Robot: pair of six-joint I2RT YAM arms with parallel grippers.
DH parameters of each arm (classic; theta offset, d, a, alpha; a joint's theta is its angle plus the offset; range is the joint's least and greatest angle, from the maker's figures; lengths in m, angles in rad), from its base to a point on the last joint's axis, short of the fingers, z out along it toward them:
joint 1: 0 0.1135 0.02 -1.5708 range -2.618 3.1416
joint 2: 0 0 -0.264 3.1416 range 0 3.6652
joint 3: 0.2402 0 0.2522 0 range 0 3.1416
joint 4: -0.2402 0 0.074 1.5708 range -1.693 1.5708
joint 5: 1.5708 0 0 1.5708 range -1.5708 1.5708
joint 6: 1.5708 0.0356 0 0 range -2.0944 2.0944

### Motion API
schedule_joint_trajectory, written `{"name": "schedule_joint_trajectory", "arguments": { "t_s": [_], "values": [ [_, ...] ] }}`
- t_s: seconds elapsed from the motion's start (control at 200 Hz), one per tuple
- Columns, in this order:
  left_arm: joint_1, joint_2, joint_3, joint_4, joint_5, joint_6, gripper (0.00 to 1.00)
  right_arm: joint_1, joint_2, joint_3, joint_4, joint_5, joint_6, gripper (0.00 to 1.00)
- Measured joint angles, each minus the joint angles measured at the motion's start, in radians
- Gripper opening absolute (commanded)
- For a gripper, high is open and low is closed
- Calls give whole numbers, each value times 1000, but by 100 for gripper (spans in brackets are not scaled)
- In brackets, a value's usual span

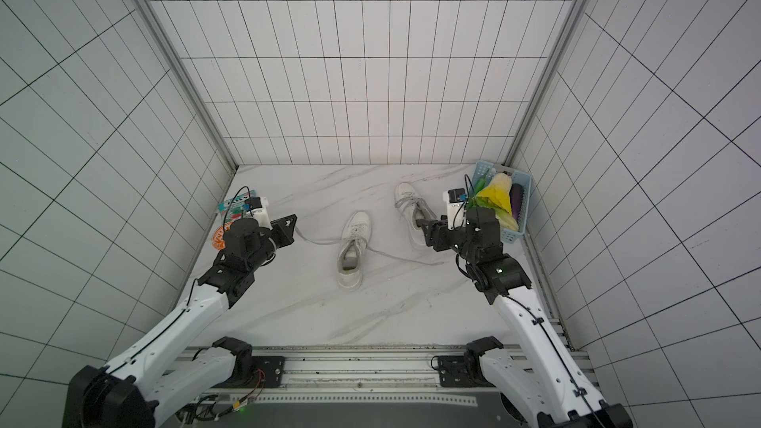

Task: Tie the shoes
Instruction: Tie the shoelace on the shoe, then wrap the shoelace around the shoelace.

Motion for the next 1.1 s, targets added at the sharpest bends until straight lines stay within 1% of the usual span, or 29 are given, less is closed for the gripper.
{"name": "schedule_joint_trajectory", "arguments": {
  "t_s": [0.1, 0.23, 0.335, 0.44, 0.63, 0.805, 0.93, 1.06, 1.099],
  "values": [
    [1, -17, 0, -2, -2, -34, 0, 138, 158, 35, 51, -48, -111, 70],
    [2, -18, 0, -9, -2, -74, 0, 253, 377, 129, 67, -80, -278, 70],
    [3, -18, 0, -20, -2, -101, 0, 311, 525, 215, 76, -91, -400, 69],
    [6, -18, 0, -29, -3, -123, 0, 351, 636, 285, 84, -95, -496, 69],
    [10, -18, 6, -44, -3, -145, 0, 398, 795, 399, 91, -119, -595, 65],
    [14, -24, 8, -47, -2, -154, 0, 411, 907, 486, 90, -122, -615, 49],
    [15, -31, 8, -47, -2, -156, 0, 416, 945, 514, 90, -122, -608, 41],
    [21, -34, 8, -48, -1, -155, 0, 415, 951, 518, 90, -118, -598, 21],
    [25, -35, 8, -49, -1, -155, 3, 416, 951, 518, 91, -117, -596, 15]
  ]
}}
